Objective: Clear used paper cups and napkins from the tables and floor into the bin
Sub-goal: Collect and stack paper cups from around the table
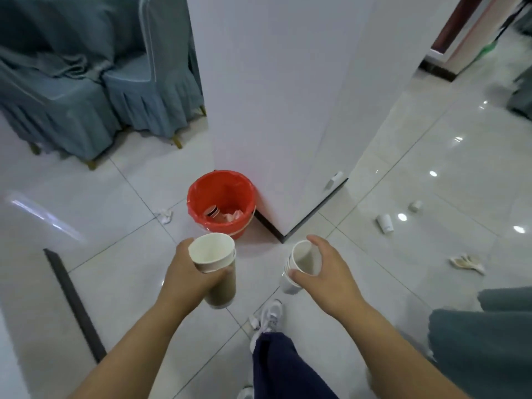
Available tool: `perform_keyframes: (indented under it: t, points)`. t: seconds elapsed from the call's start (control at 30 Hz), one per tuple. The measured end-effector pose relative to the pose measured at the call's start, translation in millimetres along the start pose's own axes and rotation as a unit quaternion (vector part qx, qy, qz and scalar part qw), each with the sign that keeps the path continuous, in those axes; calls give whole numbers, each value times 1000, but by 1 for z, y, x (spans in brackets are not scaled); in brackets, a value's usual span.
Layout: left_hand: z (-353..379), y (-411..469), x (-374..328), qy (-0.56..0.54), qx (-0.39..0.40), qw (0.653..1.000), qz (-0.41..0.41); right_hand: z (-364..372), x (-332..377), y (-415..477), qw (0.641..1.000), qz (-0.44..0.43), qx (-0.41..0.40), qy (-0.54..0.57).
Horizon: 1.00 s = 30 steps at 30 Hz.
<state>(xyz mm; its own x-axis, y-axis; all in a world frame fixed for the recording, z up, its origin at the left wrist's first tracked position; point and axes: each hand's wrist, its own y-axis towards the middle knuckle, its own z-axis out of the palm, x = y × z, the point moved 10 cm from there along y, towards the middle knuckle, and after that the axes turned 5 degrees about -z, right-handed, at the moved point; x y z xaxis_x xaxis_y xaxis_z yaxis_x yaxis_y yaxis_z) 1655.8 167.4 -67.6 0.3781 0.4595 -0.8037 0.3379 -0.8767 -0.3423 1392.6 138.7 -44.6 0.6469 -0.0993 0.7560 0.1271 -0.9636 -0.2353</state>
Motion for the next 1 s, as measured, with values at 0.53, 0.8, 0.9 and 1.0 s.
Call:
perform_keyframes:
  t: [0.53,0.8,0.9,1.0]
  points:
    - [-36,261,0,26,-46,990,-134,79,56,284,994,15,94,-52]
    - [-19,389,-15,32,3,987,-160,121,93,398,993,22,97,-60]
    - [-12,433,-11,37,40,983,-177,132,96,437,993,46,99,-42]
    - [-8,465,1,70,86,975,-191,140,92,470,992,63,97,-46]
